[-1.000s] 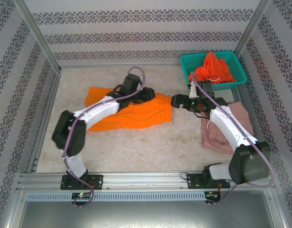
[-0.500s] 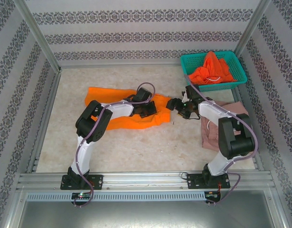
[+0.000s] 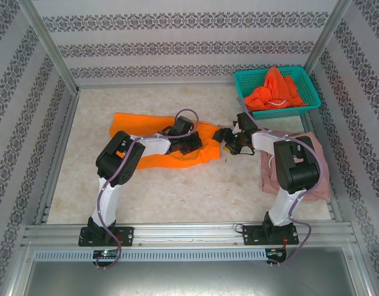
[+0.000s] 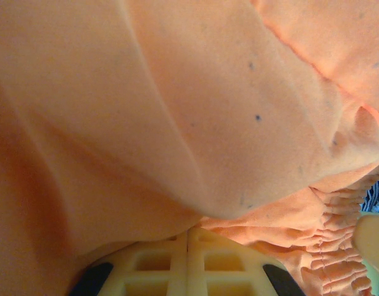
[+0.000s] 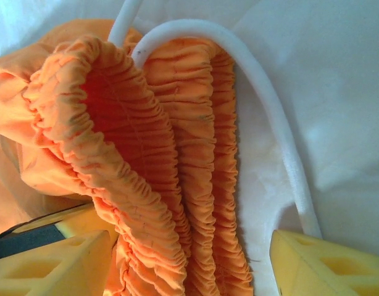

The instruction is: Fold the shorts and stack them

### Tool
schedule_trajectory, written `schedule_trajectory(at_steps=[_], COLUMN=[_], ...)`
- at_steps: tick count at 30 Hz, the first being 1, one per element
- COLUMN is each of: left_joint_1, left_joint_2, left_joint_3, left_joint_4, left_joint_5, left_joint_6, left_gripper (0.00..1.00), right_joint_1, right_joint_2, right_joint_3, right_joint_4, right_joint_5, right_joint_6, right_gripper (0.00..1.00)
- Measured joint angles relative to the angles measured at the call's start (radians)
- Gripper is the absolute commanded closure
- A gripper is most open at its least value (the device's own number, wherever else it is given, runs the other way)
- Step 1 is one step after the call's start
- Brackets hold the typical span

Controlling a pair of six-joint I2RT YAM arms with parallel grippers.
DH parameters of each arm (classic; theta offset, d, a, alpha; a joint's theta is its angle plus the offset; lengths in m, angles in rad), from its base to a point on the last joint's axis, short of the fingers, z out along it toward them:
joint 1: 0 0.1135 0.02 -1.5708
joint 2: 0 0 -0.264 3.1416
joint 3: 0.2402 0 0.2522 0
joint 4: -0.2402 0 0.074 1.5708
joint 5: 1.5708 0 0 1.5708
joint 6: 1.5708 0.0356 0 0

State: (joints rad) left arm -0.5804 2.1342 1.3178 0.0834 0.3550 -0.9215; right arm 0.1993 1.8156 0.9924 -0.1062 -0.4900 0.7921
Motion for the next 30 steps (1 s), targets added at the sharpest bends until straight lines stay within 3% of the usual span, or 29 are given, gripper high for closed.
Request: schedule_trajectory(at_steps=[13, 19, 23, 26, 30], left_joint_1=[0.000, 0.002, 0.021, 0.050, 0.112], left_joint_2=[0.000, -0.003, -0.045, -0.137, -0.348], left_joint_3=[0.000, -0.004, -0.047, -0.096, -0.153], left_joint_4=[0.000, 0.002, 0.002, -0.037, -0.088], left_joint_5=[0.000, -0.001, -0.005, -0.037, -0.079], left_joint_6=[0.000, 0.000, -0.001, 0.013, 0.058], left_gripper=[0.97, 0.96, 0.81, 0.61, 0.36], right_joint_1=[0.035, 0.039, 0.041, 0.042, 0.047], right_joint_2=[0.049, 0.089, 0.097, 0.095, 0.056], right_joint_3=[0.031, 0.059, 0.079, 0.106, 0.129], right_joint_4=[0.033, 0.033, 0.014, -0.029, -0.140], right_joint_5=[-0.005, 0.002, 0.005, 0.032, 0.125], right_joint_6=[0.021, 0.011, -0.021, -0.061, -0.143], right_gripper=[0.45, 0.69, 0.88, 0.99, 1.00])
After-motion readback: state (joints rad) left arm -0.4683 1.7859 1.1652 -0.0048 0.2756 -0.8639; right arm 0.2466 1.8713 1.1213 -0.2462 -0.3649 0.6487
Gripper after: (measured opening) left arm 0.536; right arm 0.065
